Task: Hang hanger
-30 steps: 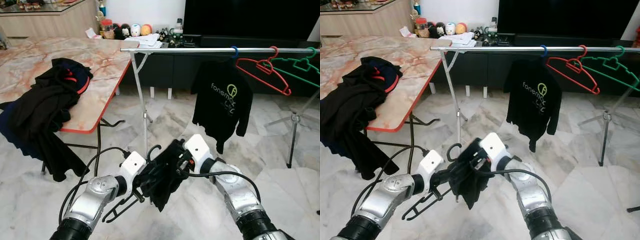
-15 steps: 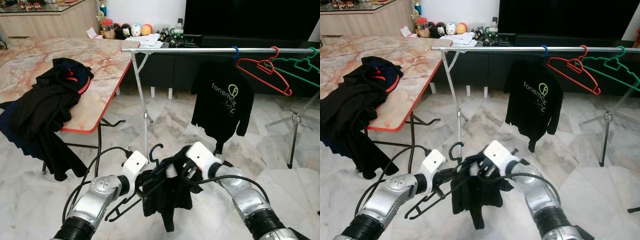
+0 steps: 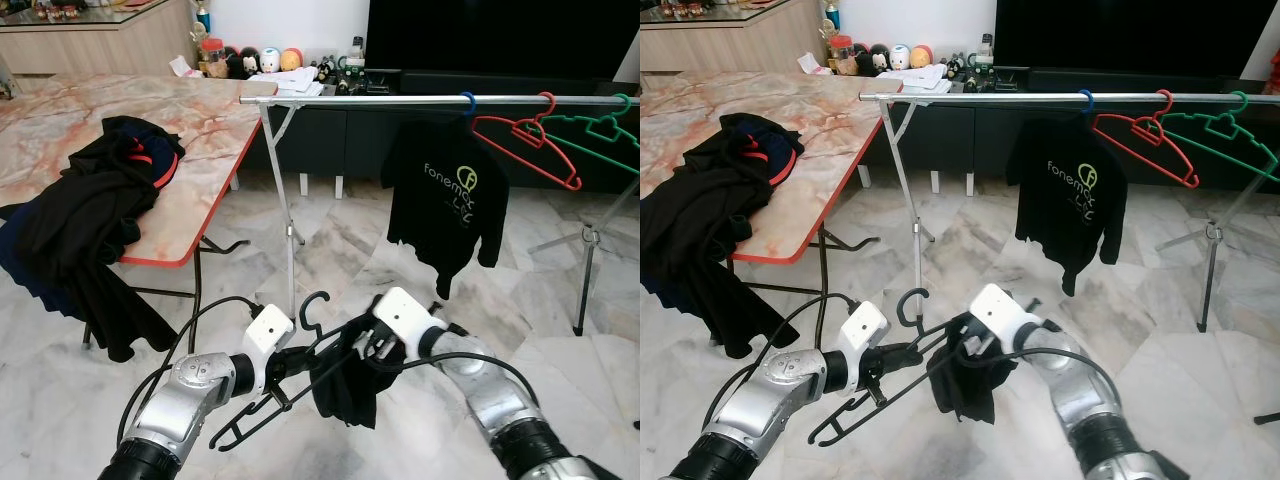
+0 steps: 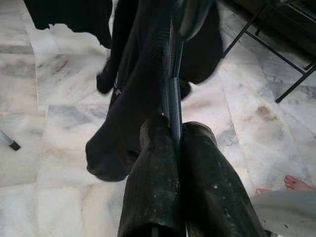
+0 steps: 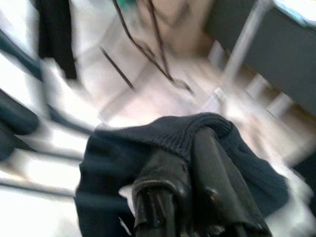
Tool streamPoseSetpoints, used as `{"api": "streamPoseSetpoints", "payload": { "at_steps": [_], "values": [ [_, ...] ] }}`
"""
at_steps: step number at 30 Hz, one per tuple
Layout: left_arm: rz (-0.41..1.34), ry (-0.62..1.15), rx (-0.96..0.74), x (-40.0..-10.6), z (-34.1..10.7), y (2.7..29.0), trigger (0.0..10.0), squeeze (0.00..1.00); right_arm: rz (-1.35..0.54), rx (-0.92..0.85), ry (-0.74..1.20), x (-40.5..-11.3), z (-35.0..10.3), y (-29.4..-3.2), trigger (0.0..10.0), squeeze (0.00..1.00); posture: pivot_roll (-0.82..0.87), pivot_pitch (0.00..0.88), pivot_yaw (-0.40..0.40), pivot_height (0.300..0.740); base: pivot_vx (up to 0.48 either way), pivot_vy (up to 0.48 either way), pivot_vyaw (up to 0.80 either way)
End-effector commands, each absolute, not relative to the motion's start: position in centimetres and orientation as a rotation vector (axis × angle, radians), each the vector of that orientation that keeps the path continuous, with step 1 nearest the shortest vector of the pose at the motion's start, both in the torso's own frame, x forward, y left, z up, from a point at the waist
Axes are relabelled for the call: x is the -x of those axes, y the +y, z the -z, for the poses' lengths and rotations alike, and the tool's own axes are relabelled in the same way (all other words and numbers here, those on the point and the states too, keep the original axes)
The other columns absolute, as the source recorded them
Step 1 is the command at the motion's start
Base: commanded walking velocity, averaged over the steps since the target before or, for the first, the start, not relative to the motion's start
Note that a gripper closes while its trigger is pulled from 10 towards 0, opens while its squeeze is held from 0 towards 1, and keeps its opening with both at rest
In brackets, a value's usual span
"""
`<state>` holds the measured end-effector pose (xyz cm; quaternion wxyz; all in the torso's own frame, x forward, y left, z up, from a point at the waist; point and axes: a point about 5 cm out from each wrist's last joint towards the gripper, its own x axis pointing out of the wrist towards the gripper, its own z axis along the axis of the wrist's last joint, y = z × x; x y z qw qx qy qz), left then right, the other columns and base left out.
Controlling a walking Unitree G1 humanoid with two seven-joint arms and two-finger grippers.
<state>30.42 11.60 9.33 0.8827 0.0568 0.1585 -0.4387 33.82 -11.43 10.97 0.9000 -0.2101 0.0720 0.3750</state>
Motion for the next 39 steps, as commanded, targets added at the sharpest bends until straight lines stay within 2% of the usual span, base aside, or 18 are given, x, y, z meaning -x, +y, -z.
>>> {"api": "streamPoseSetpoints", "payload": {
  "at_steps": [1, 6, 9, 10, 11, 13, 15, 20, 24, 31, 34, 35, 37, 39],
  "values": [
    [0.934, 0.308, -0.105, -30.5, -9.8, 11.2, 10.0, 0.00, -0.858, 0.376, 0.034, -33.6, -13.3, -10.0, 10.0, 0.00, 0.04, 0.077, 0.039, 0.740, 0.000, 0.000, 0.00],
    [0.941, 0.303, -0.091, -30.4, -9.8, 10.7, 10.0, 0.00, -1.090, 0.331, -0.067, -31.4, -15.2, -8.2, 10.0, 0.00, 0.03, 0.080, 0.040, 0.740, 0.000, 0.000, 0.00],
    [0.932, 0.301, -0.091, -30.5, -9.8, 10.8, 10.0, 0.00, -1.128, 0.335, -0.071, -30.9, -15.3, -8.2, 10.0, 0.00, 0.03, 0.082, 0.039, 0.740, 0.000, 0.000, 0.00],
    [0.921, 0.299, -0.097, -30.6, -9.8, 10.9, 10.0, 0.00, -1.105, 0.368, -0.061, -31.1, -15.1, -8.5, 10.0, 0.00, 0.03, 0.082, 0.039, 0.740, 0.000, 0.000, 0.00],
    [0.899, 0.296, -0.099, -30.8, -9.8, 11.1, 10.0, 0.00, -0.987, 0.433, -0.003, -32.3, -14.1, -9.5, 10.0, 0.00, 0.03, 0.084, 0.038, 0.740, 0.000, 0.000, 0.00],
    [0.891, 0.294, -0.098, -30.8, -9.9, 11.3, 10.0, 0.00, -0.878, 0.507, 0.053, -33.3, -13.3, -10.7, 10.0, 0.00, 0.04, 0.083, 0.038, 0.740, 0.000, 0.000, 0.00],
    [0.893, 0.294, -0.096, -30.7, -10.0, 11.6, 10.0, 0.00, -0.695, 0.653, 0.172, -34.6, -12.0, -13.2, 10.0, 0.00, 0.04, 0.083, 0.037, 0.740, 0.000, 0.000, 0.00],
    [0.896, 0.307, -0.103, -30.5, -9.9, 12.0, 10.0, 0.00, -0.578, 0.762, 0.239, -35.0, -11.1, -15.2, 10.0, 0.00, 0.04, 0.084, 0.036, 0.740, 0.000, 0.000, 0.00],
    [0.924, 0.319, -0.099, -30.1, -9.8, 12.1, 10.0, 0.00, -0.544, 0.793, 0.247, -35.2, -10.7, -15.5, 10.0, 0.00, 0.04, 0.085, 0.037, 0.740, 0.000, 0.000, 0.00],
    [1.055, 0.360, -0.081, -28.8, -9.8, 11.8, 10.0, 0.00, -0.528, 0.806, 0.201, -35.6, -11.0, -15.1, 10.0, 0.00, 0.04, 0.084, 0.038, 0.740, 0.000, 0.000, 0.00],
    [1.077, 0.364, -0.083, -28.7, -9.8, 11.7, 10.0, 0.00, -0.697, 0.620, 0.091, -35.0, -12.5, -12.5, 10.0, 0.00, 0.04, 0.084, 0.038, 0.740, 0.000, 0.000, 0.00],
    [1.077, 0.364, -0.083, -28.7, -9.8, 11.7, 10.0, 0.00, -0.697, 0.620, 0.091, -35.0, -12.5, -12.5, 10.0, 0.00, 0.04, 0.084, 0.038, 0.740, 0.000, 0.000, 0.00],
    [1.069, 0.359, -0.080, -28.9, -9.9, 11.5, 10.0, 0.00, -0.833, 0.510, 0.039, -34.0, -13.4, -10.7, 10.0, 0.00, 0.04, 0.083, 0.037, 0.740, 0.000, 0.000, 0.00],
    [1.046, 0.351, -0.092, -29.2, -9.9, 11.5, 10.0, 0.00, -0.848, 0.493, 0.025, -33.9, -13.8, -10.4, 10.0, 0.00, 0.04, 0.083, 0.038, 0.740, 0.000, 0.000, 0.00]
  ]
}}
